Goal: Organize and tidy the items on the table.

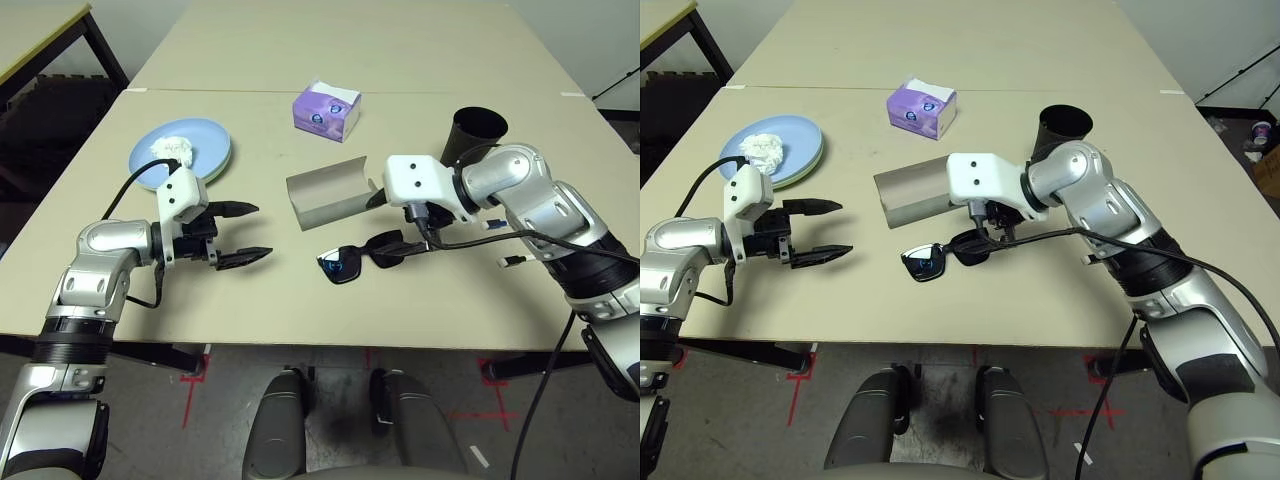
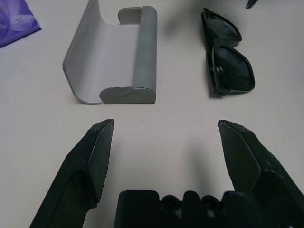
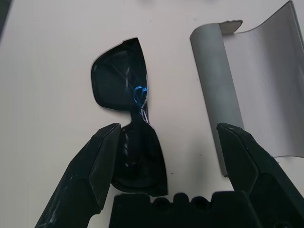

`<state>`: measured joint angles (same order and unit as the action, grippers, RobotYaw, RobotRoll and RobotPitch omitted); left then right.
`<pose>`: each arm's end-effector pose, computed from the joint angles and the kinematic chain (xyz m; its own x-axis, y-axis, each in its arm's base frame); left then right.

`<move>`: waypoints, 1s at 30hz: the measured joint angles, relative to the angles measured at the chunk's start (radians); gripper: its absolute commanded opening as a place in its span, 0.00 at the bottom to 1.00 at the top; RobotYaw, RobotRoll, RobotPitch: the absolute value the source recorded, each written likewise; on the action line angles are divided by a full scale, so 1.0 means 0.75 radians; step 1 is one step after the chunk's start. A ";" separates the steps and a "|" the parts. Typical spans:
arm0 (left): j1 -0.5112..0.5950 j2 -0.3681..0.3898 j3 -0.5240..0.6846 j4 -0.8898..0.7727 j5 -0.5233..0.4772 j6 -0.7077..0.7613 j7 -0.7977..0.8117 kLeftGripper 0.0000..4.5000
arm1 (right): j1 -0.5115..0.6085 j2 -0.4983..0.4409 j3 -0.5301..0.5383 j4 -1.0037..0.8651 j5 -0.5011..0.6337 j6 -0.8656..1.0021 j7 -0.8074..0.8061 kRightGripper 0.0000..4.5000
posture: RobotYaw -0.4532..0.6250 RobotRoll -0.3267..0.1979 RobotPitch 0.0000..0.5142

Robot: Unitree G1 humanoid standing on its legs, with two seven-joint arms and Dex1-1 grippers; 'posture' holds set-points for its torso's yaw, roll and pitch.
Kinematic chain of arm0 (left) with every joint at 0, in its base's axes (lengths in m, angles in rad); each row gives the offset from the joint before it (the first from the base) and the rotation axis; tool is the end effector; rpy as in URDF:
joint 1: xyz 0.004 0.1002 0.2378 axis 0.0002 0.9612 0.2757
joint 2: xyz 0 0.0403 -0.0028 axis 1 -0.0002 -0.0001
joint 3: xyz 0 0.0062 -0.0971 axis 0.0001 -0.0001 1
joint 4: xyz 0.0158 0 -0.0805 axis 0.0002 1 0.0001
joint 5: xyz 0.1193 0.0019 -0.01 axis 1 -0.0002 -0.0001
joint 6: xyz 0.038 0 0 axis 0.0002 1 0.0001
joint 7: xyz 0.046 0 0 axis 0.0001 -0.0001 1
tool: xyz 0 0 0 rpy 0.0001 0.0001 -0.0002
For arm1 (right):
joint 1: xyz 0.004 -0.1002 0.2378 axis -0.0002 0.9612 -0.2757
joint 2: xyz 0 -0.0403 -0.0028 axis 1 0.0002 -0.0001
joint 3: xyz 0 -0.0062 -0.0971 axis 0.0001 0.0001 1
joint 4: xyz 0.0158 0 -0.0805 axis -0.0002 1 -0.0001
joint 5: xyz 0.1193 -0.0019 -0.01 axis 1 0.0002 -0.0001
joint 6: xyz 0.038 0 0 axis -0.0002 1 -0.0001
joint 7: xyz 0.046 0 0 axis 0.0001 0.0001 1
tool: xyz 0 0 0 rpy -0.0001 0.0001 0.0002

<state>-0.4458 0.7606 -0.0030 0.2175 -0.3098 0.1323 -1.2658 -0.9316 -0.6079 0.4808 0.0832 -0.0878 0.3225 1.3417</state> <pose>0.2893 0.2768 0.1754 0.4229 -0.8415 -0.3361 0.9006 0.3491 0.2591 0.3186 -0.1214 0.2485 0.2186 0.6716 -0.7079 -0.8693 -0.1956 -0.4539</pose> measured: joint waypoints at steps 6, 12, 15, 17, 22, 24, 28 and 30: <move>-0.008 0.011 -0.020 0.000 0.017 -0.023 -0.024 0.99 | -0.034 0.024 0.072 -0.008 -0.093 0.019 0.010 1.00 | 0.45 0.62 0.34; -0.013 0.010 -0.025 -0.001 0.038 -0.042 -0.025 0.99 | -0.036 0.045 0.091 -0.073 -0.147 0.091 0.024 1.00 | 0.44 0.62 0.35; -0.013 0.010 -0.026 -0.003 0.044 -0.044 -0.024 0.99 | -0.036 0.049 0.124 -0.098 -0.177 0.113 0.025 1.00 | 0.44 0.62 0.35; -0.010 0.010 -0.026 -0.010 0.045 -0.044 -0.023 0.99 | -0.036 0.052 0.139 -0.118 -0.201 0.134 0.025 1.00 | 0.44 0.62 0.35; 0.003 0.009 -0.028 -0.024 0.046 -0.043 -0.019 0.99 | -0.036 0.065 0.179 -0.169 -0.254 0.200 0.023 1.00 | 0.44 0.62 0.36; 0.003 0.007 -0.030 -0.031 0.046 -0.043 -0.018 0.99 | -0.036 0.074 0.186 -0.185 -0.270 0.217 0.023 1.00 | 0.44 0.62 0.36; 0.004 0.006 -0.035 -0.034 0.046 -0.042 -0.017 0.99 | -0.050 0.056 0.194 -0.186 -0.322 0.216 0.027 1.00 | 0.44 0.62 0.36; 0.003 0.005 -0.035 -0.034 0.046 -0.042 -0.016 0.99 | -0.059 0.057 0.195 -0.186 -0.336 0.213 0.031 1.00 | 0.44 0.62 0.36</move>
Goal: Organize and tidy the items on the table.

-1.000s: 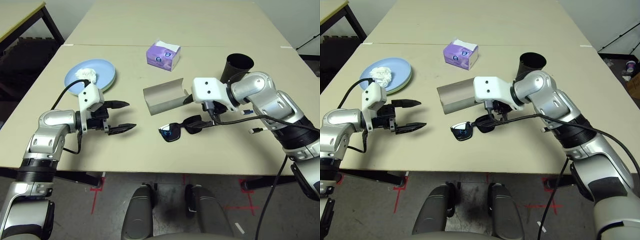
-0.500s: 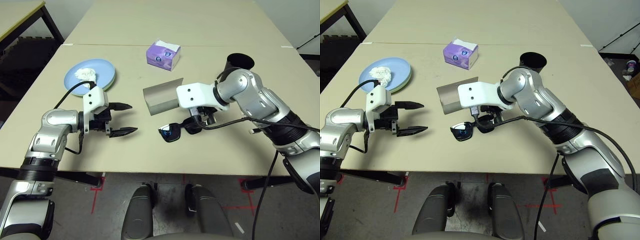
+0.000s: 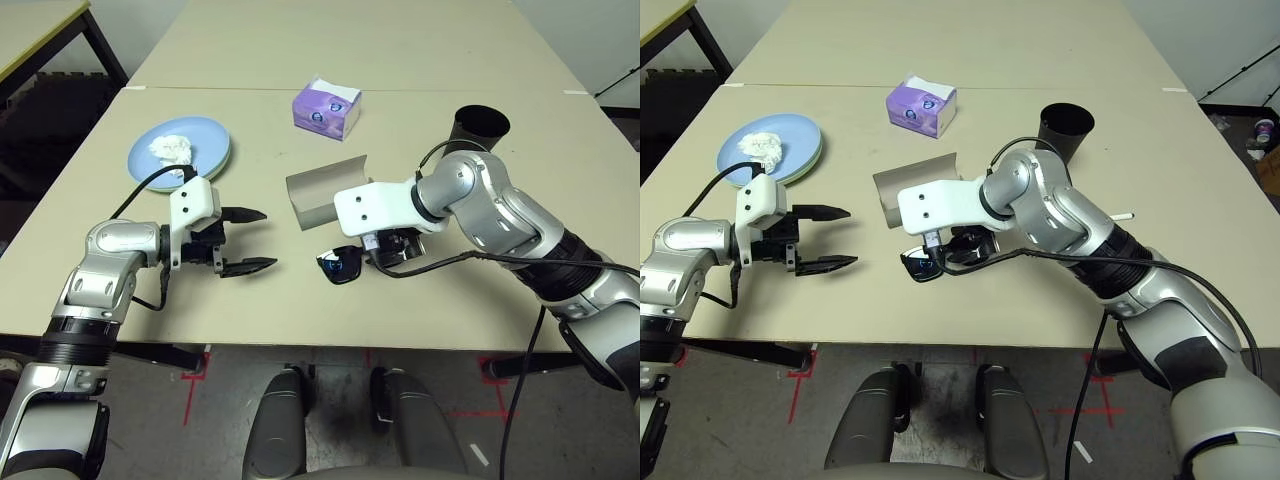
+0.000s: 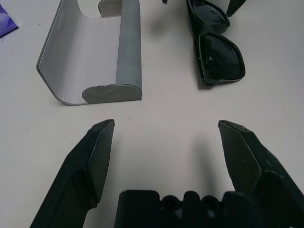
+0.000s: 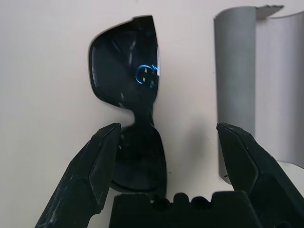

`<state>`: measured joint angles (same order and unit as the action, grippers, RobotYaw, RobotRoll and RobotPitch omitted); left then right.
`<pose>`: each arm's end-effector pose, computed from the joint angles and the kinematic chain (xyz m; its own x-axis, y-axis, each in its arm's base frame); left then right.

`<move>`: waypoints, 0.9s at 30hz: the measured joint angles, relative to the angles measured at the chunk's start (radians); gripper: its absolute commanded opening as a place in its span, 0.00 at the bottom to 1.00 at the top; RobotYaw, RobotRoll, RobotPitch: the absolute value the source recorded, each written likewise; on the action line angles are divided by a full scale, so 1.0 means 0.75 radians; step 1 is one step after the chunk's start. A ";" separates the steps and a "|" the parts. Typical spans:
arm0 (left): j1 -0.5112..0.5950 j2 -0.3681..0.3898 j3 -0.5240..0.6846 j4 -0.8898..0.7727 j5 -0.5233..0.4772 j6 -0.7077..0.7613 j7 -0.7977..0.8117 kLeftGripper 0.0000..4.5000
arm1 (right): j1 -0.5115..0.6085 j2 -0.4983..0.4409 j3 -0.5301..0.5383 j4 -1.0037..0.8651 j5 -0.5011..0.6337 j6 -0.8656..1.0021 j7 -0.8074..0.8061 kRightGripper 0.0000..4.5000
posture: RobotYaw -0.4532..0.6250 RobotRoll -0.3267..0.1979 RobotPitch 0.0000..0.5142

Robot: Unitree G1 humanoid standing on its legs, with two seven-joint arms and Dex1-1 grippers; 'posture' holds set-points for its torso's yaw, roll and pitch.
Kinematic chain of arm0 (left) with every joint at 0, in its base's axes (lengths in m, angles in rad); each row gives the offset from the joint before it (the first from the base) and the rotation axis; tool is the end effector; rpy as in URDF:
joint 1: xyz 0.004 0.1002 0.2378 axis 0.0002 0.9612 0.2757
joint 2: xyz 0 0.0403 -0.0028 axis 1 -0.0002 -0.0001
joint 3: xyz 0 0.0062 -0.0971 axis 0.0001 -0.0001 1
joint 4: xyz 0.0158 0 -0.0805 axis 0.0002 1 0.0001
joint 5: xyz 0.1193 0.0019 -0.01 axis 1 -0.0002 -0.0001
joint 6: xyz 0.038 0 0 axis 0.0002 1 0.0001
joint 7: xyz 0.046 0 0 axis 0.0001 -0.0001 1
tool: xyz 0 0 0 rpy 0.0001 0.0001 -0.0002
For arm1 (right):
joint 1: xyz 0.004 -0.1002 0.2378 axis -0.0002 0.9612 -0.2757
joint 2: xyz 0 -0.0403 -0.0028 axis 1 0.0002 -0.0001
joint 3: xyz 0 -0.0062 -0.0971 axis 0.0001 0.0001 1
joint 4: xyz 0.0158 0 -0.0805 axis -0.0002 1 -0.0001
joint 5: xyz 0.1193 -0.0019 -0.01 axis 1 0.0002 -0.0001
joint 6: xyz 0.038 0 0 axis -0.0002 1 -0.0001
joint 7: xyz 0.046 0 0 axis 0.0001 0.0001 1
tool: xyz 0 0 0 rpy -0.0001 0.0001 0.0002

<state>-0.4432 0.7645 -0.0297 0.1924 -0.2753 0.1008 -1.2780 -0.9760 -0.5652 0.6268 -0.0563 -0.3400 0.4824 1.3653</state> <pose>0.2891 0.2696 0.1767 0.3916 -0.8401 -0.3753 0.9095 0.2914 0.2966 0.2986 -0.0811 0.2506 0.3177 0.4879 -0.8130 -0.8184 -0.2918 -0.4950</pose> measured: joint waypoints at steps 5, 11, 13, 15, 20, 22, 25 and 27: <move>0.000 -0.009 -0.014 -0.001 0.001 0.001 0.004 0.99 | -0.030 -0.001 0.030 0.025 -0.035 -0.032 0.026 1.00 | 0.45 0.62 0.36; -0.008 -0.018 -0.021 0.001 0.004 0.001 0.006 0.99 | -0.054 0.000 0.054 0.036 -0.066 -0.110 0.079 1.00 | 0.44 0.62 0.35; -0.014 -0.019 -0.027 0.007 0.005 -0.002 0.006 0.99 | -0.067 0.000 0.070 0.036 -0.085 -0.117 0.103 1.00 | 0.44 0.62 0.35; -0.022 -0.022 -0.030 0.015 0.007 -0.008 0.006 0.99 | -0.092 0.003 0.088 0.036 -0.101 -0.112 0.134 1.00 | 0.44 0.62 0.35; -0.028 -0.032 -0.039 0.024 0.009 -0.018 0.006 0.99 | -0.120 0.009 0.095 0.027 -0.119 -0.033 0.217 1.00 | 0.44 0.62 0.35; -0.029 -0.038 -0.039 0.025 0.010 -0.021 0.008 0.99 | -0.120 0.018 0.099 0.026 -0.124 0.003 0.244 1.00 | 0.45 0.62 0.34; -0.029 -0.051 -0.040 0.025 0.010 -0.026 0.015 0.99 | -0.119 0.044 0.112 0.020 -0.124 0.083 0.283 1.00 | 0.45 0.62 0.34; -0.029 -0.052 -0.040 0.025 0.011 -0.029 0.016 0.99 | -0.119 0.051 0.130 0.017 -0.126 0.123 0.298 1.00 | 0.45 0.62 0.34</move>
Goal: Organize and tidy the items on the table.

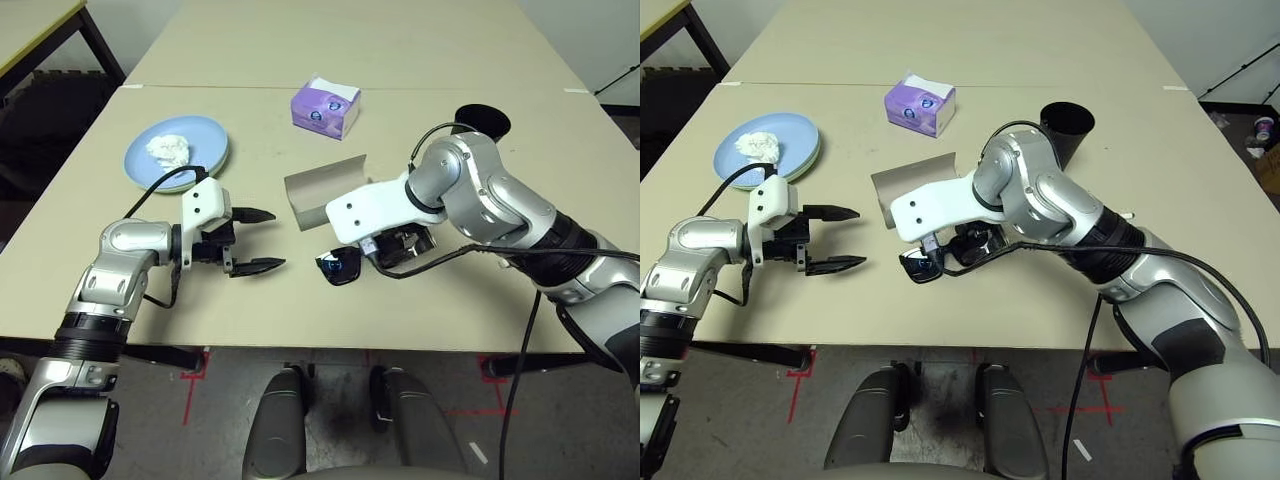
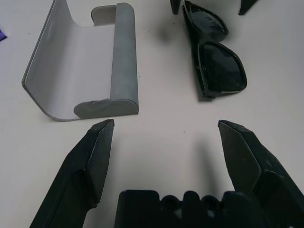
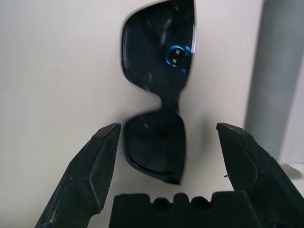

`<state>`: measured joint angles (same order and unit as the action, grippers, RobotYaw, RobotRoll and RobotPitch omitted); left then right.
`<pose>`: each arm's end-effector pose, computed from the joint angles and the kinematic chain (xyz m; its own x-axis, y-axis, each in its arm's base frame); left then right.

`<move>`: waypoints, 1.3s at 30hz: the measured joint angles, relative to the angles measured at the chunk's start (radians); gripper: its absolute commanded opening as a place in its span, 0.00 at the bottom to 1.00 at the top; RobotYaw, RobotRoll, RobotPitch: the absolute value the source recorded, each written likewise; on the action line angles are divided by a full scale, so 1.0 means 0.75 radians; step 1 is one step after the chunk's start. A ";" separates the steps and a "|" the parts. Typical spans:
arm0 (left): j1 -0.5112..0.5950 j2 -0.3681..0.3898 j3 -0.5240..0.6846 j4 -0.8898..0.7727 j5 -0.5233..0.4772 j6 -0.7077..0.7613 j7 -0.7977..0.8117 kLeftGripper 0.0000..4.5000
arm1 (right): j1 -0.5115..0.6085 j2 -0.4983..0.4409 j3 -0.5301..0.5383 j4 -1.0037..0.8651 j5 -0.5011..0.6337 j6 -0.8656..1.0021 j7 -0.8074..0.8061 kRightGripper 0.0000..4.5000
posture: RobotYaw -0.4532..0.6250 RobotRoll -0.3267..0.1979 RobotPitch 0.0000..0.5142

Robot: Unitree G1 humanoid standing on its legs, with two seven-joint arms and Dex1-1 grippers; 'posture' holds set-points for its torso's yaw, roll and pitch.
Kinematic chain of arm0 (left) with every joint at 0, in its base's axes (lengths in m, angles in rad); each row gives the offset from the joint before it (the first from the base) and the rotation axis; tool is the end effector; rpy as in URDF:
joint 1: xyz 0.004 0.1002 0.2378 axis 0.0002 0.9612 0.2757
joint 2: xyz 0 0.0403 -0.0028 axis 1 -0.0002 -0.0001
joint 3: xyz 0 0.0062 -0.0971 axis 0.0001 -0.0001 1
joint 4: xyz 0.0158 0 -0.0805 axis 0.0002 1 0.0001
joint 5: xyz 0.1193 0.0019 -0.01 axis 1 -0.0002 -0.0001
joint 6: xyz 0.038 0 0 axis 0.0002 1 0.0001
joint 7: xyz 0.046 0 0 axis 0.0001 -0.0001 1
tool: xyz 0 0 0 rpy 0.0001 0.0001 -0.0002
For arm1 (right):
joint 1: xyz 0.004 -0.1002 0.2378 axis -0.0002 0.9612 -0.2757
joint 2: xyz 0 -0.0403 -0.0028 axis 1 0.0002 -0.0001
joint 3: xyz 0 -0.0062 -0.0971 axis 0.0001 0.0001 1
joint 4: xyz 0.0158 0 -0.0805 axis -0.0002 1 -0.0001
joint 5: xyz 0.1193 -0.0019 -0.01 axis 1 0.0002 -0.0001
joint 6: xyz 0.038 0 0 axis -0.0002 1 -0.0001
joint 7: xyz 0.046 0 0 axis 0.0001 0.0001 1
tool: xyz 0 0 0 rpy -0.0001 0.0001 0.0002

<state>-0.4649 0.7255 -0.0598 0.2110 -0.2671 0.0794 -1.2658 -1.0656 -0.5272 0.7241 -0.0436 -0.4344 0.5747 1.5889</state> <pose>0.2945 0.2584 0.1710 0.3720 -0.8568 -0.3572 0.9147 0.2727 0.2983 0.2953 -0.0588 0.2577 0.2053 0.3196 -0.9250 -0.8614 -0.3896 -0.3259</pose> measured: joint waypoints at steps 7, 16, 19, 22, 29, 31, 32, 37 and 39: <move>0.001 -0.001 0.000 0.000 0.001 -0.005 0.009 0.99 | -0.033 0.069 0.054 0.041 -0.023 0.014 -0.012 1.00 | 0.45 0.62 0.35; 0.001 -0.001 0.000 0.000 0.006 -0.005 0.013 0.99 | -0.036 0.092 0.079 0.076 -0.084 -0.104 -0.060 1.00 | 0.45 0.62 0.35; 0.001 -0.001 0.000 0.000 0.008 -0.005 0.014 0.99 | -0.035 0.096 0.082 0.097 -0.106 -0.129 -0.066 1.00 | 0.45 0.62 0.35; 0.001 -0.001 0.000 0.000 0.010 -0.006 0.014 0.99 | -0.034 0.102 0.082 0.109 -0.121 -0.143 -0.070 1.00 | 0.45 0.62 0.35; 0.001 -0.003 0.000 0.000 0.011 -0.007 0.014 0.99 | -0.015 0.112 0.082 0.109 -0.136 -0.139 -0.069 1.00 | 0.45 0.62 0.35; 0.001 -0.003 0.000 0.000 0.013 -0.007 0.014 0.99 | -0.014 0.124 0.082 0.109 -0.136 -0.130 -0.067 1.00 | 0.45 0.62 0.35; 0.001 -0.003 0.000 0.000 0.013 -0.007 0.014 0.99 | -0.014 0.127 0.082 0.108 -0.136 -0.128 -0.067 1.00 | 0.45 0.62 0.35; 0.001 -0.003 0.000 0.000 0.014 -0.007 0.014 0.99 | -0.014 0.135 0.081 0.108 -0.135 -0.117 -0.063 1.00 | 0.45 0.62 0.35; 0.001 -0.003 0.000 0.000 0.014 -0.007 0.014 0.99 | -0.014 0.145 0.081 0.108 -0.135 -0.112 -0.062 1.00 | 0.46 0.62 0.35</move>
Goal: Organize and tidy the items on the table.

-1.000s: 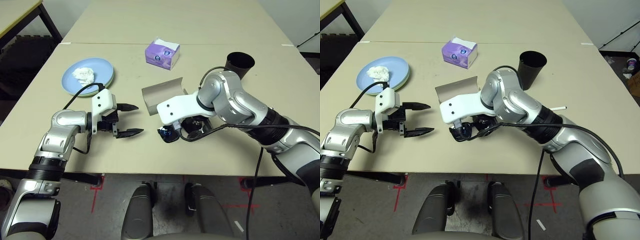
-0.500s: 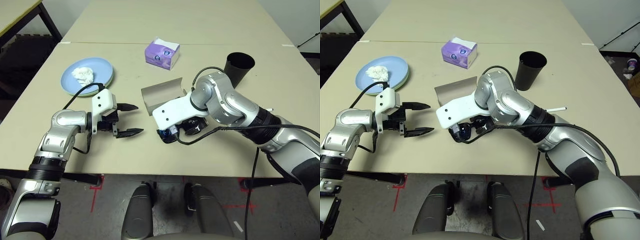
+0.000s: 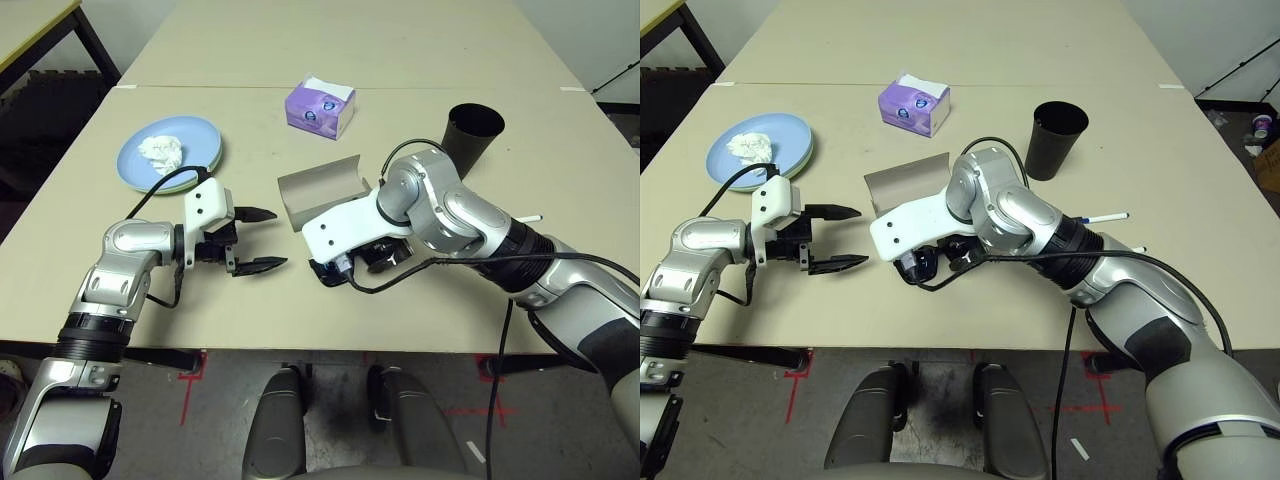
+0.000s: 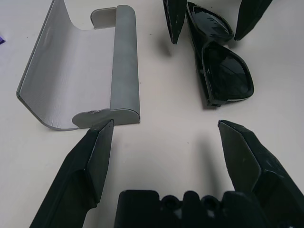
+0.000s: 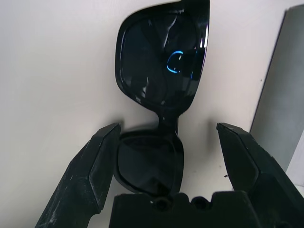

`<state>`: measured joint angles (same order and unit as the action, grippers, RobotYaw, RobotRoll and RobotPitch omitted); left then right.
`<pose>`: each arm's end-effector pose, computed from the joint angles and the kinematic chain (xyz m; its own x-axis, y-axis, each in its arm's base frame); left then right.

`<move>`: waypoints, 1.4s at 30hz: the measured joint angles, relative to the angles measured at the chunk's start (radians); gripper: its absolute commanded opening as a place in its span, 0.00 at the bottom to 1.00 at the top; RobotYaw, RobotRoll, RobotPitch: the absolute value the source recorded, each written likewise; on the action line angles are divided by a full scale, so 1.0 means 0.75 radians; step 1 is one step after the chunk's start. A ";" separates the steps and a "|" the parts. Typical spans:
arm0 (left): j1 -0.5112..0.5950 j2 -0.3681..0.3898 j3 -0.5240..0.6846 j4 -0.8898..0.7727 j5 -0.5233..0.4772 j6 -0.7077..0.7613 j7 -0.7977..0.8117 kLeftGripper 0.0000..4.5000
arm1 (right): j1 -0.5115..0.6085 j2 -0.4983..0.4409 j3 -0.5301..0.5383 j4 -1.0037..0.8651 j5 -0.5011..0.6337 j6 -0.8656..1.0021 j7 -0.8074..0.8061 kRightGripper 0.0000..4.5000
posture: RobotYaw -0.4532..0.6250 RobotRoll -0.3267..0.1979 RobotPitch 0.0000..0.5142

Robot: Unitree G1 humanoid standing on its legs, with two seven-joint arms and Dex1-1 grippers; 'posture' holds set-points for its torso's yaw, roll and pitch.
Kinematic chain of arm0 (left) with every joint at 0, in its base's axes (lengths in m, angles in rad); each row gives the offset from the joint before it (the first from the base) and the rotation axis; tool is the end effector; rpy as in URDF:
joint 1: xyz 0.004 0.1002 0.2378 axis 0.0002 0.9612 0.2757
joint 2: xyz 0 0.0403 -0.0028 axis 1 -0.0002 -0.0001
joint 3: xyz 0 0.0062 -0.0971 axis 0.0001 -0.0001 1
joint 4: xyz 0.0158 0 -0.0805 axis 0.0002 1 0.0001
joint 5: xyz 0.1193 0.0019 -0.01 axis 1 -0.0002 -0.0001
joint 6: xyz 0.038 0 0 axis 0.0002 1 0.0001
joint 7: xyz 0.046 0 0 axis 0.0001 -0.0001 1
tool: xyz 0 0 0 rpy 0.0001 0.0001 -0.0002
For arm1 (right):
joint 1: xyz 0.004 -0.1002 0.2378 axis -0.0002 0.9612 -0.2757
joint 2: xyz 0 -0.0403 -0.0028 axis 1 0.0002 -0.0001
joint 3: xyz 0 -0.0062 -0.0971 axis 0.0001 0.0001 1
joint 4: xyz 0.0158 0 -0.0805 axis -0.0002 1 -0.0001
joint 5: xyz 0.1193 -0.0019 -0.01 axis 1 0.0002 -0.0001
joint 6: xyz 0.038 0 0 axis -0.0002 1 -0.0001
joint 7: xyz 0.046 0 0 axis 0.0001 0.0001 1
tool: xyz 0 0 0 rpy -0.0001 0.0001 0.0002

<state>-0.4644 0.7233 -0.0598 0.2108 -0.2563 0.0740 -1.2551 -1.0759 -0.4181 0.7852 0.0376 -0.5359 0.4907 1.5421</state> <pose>0.2945 0.2580 0.1708 0.3829 -0.8508 -0.3599 0.9094 0.2786 0.3088 0.2945 -0.0300 0.2431 0.2449 0.2843 -0.9269 -0.8006 -0.4799 -0.3587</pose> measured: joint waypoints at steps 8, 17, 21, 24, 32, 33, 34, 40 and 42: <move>0.006 0.002 0.001 -0.001 0.000 0.000 0.009 0.99 | -0.001 0.036 0.000 0.009 0.000 0.027 -0.010 1.00 | 0.45 0.62 0.35; 0.006 0.002 0.001 -0.002 0.000 0.001 0.010 0.99 | -0.009 0.042 0.000 0.046 -0.001 0.017 -0.028 1.00 | 0.45 0.62 0.34; 0.006 0.002 0.001 -0.002 0.000 0.002 0.010 0.99 | -0.015 0.041 0.000 0.059 -0.004 0.002 -0.039 1.00 | 0.46 0.62 0.34; 0.006 0.003 0.001 -0.002 0.000 0.003 0.010 0.99 | -0.015 0.042 0.000 0.061 -0.010 -0.009 -0.048 1.00 | 0.46 0.62 0.34; 0.006 0.003 0.001 -0.002 0.000 0.007 0.010 0.99 | -0.015 0.051 -0.001 0.065 -0.011 -0.013 -0.052 1.00 | 0.46 0.62 0.34; 0.006 0.003 0.001 -0.002 0.000 0.007 0.010 1.00 | -0.015 0.052 -0.001 0.066 -0.011 -0.014 -0.052 0.96 | 0.46 0.62 0.34; 0.006 0.004 0.001 -0.002 0.000 0.007 0.010 1.00 | -0.015 0.052 -0.001 0.068 -0.011 -0.014 -0.053 0.91 | 0.46 0.62 0.34; 0.006 0.005 0.001 -0.002 0.000 0.007 0.011 1.00 | -0.015 0.053 -0.001 0.074 -0.010 -0.020 -0.052 0.44 | 0.46 0.62 0.33; 0.005 0.006 0.001 -0.002 0.000 0.007 0.011 1.00 | -0.016 0.053 -0.002 0.074 -0.010 -0.021 -0.052 0.28 | 0.46 0.62 0.33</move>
<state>-0.4604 0.7278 -0.0593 0.2091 -0.2562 0.0793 -1.2471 -1.0878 -0.3785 0.7835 0.0928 -0.5434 0.4753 1.5034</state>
